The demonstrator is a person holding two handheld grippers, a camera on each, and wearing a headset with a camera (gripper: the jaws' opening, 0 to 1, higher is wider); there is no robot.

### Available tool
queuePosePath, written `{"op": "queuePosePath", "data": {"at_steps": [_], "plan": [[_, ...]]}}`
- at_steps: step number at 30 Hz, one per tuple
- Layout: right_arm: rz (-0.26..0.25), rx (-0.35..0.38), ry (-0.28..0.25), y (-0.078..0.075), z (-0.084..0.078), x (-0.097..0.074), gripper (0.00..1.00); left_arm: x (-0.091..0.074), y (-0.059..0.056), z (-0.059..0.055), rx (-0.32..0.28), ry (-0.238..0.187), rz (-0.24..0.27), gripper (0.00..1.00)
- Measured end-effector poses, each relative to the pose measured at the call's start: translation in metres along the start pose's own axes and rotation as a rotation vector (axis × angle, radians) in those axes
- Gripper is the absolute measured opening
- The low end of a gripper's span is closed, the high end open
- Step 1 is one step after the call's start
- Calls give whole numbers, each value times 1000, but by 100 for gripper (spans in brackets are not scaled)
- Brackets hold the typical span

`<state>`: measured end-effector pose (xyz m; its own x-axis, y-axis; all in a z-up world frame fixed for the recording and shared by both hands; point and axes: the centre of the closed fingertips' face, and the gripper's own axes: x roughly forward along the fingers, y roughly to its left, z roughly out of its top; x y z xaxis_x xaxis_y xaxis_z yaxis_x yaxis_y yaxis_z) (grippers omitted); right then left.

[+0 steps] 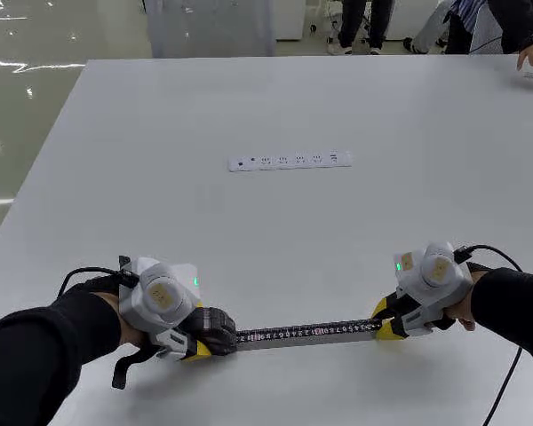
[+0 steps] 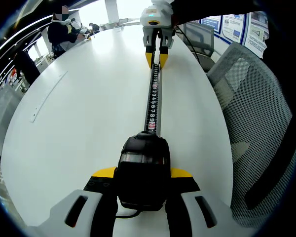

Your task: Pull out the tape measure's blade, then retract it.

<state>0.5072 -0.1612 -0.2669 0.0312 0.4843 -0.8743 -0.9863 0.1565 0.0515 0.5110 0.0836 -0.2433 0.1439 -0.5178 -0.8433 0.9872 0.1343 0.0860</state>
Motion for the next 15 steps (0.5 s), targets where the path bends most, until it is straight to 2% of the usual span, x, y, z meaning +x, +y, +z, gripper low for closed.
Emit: {"op": "queuePosePath", "data": {"at_steps": [15], "plan": [[-4, 9, 3, -1, -8, -3, 9, 0, 0, -1, 3, 2, 0, 32]]}}
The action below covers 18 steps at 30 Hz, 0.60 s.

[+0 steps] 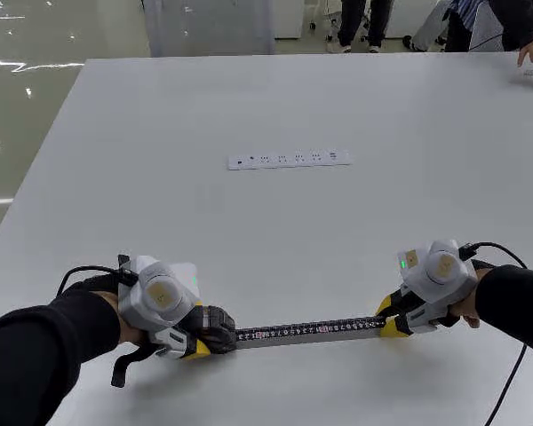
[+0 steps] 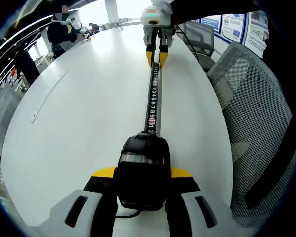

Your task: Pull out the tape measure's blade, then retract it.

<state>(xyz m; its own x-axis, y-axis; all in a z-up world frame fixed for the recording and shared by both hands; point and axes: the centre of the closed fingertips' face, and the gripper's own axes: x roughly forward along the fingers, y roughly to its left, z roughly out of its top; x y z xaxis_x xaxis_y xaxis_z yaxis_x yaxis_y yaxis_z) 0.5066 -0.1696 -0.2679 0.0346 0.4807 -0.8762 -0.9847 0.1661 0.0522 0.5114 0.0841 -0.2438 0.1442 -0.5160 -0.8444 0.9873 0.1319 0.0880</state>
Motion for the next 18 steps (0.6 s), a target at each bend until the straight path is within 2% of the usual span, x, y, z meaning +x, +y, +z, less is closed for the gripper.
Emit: {"op": "queuePosePath", "data": {"at_steps": [18], "plan": [[-7, 10, 0, -2, -4, -4, 9, -2, -2, 1, 3, -2, 2, 32]]}}
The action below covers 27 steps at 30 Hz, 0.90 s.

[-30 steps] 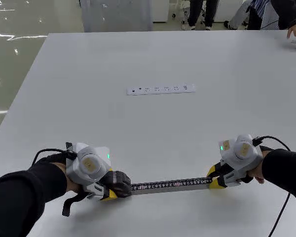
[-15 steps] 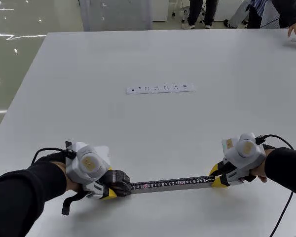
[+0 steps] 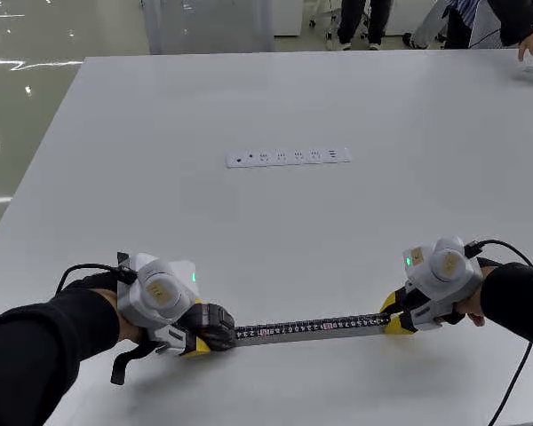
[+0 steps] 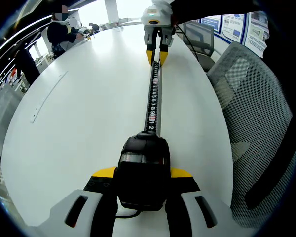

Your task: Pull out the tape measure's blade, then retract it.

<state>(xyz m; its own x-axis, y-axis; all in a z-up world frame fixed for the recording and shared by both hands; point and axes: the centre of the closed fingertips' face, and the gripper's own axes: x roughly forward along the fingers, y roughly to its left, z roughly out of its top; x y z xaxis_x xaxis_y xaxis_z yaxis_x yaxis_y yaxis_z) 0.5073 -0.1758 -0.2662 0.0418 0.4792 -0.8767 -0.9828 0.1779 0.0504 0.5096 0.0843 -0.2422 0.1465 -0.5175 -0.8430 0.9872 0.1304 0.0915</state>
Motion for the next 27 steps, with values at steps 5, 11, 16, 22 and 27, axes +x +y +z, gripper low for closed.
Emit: {"op": "queuePosePath", "data": {"at_steps": [5, 11, 16, 22, 27], "plan": [[10, -29, 27, 1, 1, 1, 10, 0, 1, 0, 4, -2, -2, 32], [12, -30, 48, 1, 0, 1, 11, 1, 2, 1, 11, 2, -18, 33], [7, -53, 54, 2, 1, 1, 12, 2, 3, 1, 26, 9, -13, 33], [8, -73, 61, 3, 1, 1, 12, 1, 3, -2, 9, 17, -11, 34], [12, -110, 89, 4, 0, 2, 12, 0, 4, -3, 9, 28, -16, 34]]}}
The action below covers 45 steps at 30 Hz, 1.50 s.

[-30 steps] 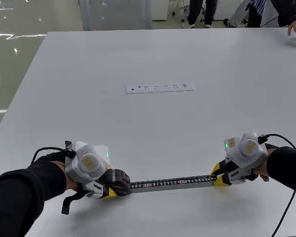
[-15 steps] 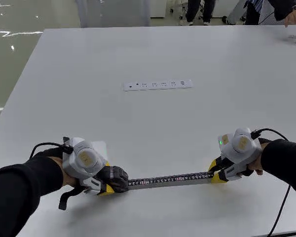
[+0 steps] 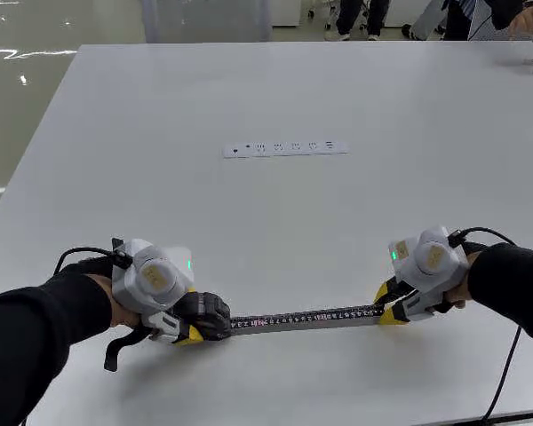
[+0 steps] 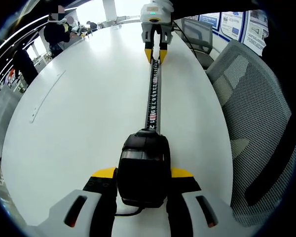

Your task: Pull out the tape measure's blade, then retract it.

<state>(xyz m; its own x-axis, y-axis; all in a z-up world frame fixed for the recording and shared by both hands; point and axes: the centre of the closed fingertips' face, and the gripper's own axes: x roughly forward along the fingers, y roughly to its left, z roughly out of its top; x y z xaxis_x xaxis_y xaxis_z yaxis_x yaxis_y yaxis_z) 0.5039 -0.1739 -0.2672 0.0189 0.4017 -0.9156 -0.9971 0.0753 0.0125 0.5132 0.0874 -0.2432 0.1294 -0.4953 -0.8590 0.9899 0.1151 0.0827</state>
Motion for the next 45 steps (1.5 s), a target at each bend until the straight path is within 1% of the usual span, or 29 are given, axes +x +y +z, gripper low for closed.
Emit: {"op": "queuePosePath", "data": {"at_steps": [3, 6, 11, 13, 15, 17, 21, 23, 24, 25, 27, 29, 30, 32, 34, 35, 37, 39, 40, 42, 44, 45], "plan": [[3, -11, 14, 0, -1, 0, 13, -2, 1, -1, -4, 2, -1, 34], [-8, -29, 34, 0, -3, -1, 13, -5, 3, -1, -8, 6, 1, 36], [-12, -17, 42, 1, -5, -4, 16, -12, 3, -2, -32, 4, -1, 42], [-11, -4, 39, 1, -4, -6, 17, -13, 1, -4, -31, 7, -4, 44], [-12, -2, 40, 2, -4, -7, 18, -14, -2, -6, -45, 11, -14, 48], [-14, 19, 33, 2, -2, -8, 18, -15, -3, -6, -70, 1, -19, 51], [-28, 38, 21, 2, 1, -10, 21, -17, -3, -7, -87, -9, -15, 55], [-33, 63, 8, 1, 3, -11, 22, -19, -3, -8, -102, -15, -14, 56], [-33, 90, -3, 2, 4, -11, 22, -20, -3, -8, -109, -17, -13, 58], [-33, 134, -21, 2, 6, -12, 24, -21, -2, -9, -123, -21, -10, 59], [-43, 179, -45, -1, 7, -14, 26, -24, 0, -10, -151, -30, -5, 60], [-59, 208, -68, -5, 9, -16, 29, -26, 1, -10, -196, -47, -5, 62], [-69, 233, -92, -6, 12, -18, 30, -27, 2, -10, -228, -56, -4, 65], [-83, 260, -107, -7, 14, -22, 32, -30, 4, -11, -263, -72, 6, 69], [-97, 255, -115, -7, 14, -24, 34, -33, 5, -11, -292, -86, 12, 72], [-114, 252, -121, -7, 14, -25, 35, -34, 6, -13, -319, -99, 17, 73], [-127, 263, -121, -6, 12, -25, 38, -37, 7, -13, -351, -120, 29, 75], [-142, 274, -130, -5, 11, -25, 40, -40, 9, -17, -378, -134, 45, 76], [-155, 287, -142, -5, 10, -24, 40, -42, 11, -19, -407, -148, 57, 77], [-186, 318, -181, -4, 13, -25, 41, -47, 14, -23, -445, -167, 80, 79], [-197, 325, -188, -1, 11, -25, 42, -51, 16, -27, -473, -181, 99, 80], [-224, 324, -195, -2, 9, -25, 44, -54, 17, -30, -490, -191, 112, 80]]}}
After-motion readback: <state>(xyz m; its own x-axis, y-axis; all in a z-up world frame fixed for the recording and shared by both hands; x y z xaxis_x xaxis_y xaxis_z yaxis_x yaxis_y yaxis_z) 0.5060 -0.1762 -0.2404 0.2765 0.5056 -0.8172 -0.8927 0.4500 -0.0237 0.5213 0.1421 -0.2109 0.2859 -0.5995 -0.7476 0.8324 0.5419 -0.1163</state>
